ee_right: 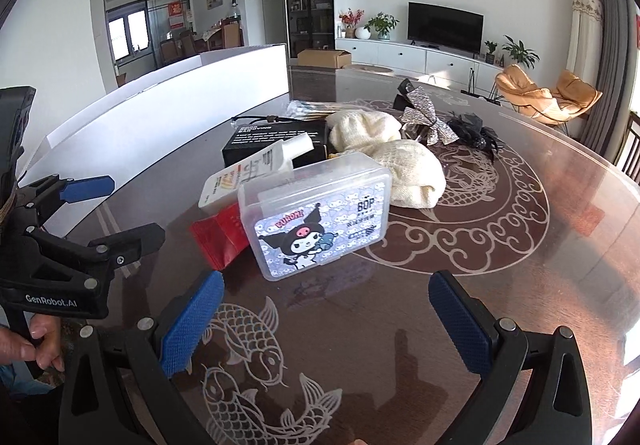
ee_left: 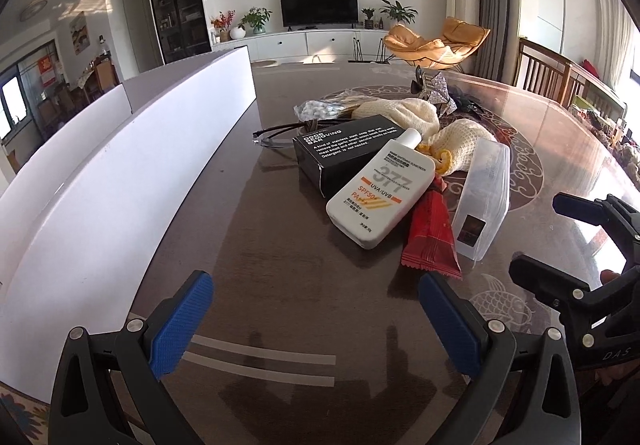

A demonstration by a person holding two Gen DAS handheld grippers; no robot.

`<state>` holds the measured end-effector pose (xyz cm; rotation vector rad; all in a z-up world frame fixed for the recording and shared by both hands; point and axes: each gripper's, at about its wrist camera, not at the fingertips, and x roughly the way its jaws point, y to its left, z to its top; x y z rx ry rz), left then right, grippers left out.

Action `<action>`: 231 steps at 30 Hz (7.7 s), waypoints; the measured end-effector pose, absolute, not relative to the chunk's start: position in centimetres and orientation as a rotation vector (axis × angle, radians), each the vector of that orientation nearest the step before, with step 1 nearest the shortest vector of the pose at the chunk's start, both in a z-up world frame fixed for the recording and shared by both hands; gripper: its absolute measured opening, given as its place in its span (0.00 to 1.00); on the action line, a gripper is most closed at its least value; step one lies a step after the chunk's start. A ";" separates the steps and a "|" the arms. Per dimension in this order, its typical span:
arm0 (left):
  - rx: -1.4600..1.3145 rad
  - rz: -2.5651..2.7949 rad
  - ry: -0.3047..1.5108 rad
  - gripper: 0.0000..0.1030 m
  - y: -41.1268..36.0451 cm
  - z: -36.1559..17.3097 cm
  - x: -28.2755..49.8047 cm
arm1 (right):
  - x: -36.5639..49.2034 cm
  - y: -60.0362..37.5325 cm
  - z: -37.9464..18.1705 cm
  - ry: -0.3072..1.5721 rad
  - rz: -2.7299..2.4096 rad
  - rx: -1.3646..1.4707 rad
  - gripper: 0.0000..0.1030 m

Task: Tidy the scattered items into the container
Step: 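Reach the left gripper to the white sunscreen bottle and close on it, then lift the sunscreen bottle with the left gripper while the right gripper approaches the red packet, then close the right gripper on the red tied packet while the left gripper holds the sunscreen, then carry both items over the cardboard box and open both grippers to drop them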

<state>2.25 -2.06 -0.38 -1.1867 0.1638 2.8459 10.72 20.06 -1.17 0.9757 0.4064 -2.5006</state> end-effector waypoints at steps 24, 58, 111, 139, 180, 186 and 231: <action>-1.258 2.717 0.322 1.00 -0.2 -0.6 -2.1 | 7.9 27.5 -1.9 -0.048 -2.660 1.275 0.99; -1.443 2.366 0.299 1.00 1.3 -2.2 -7.6 | 9.1 30.2 -0.8 -0.300 -2.699 1.131 0.99; -1.434 2.738 0.033 0.93 -5.0 -2.5 -1.8 | -3.6 13.8 -3.7 0.380 -2.311 1.299 1.00; -1.428 2.765 0.023 1.00 -4.6 -3.0 -1.8 | -4.1 15.2 -3.4 0.351 -2.357 1.233 1.00; -1.486 2.607 0.123 1.00 -5.7 -2.8 -1.9 | -0.9 15.1 -3.7 0.377 -2.322 1.240 1.00; -1.481 2.598 0.135 0.98 -5.9 -2.7 -1.3 | -1.0 15.1 -2.7 0.397 -2.298 1.268 0.65; -1.706 2.797 -0.397 0.49 -36.1 5.5 -5.6 | -4.7 -21.4 6.1 0.401 -1.878 1.210 0.22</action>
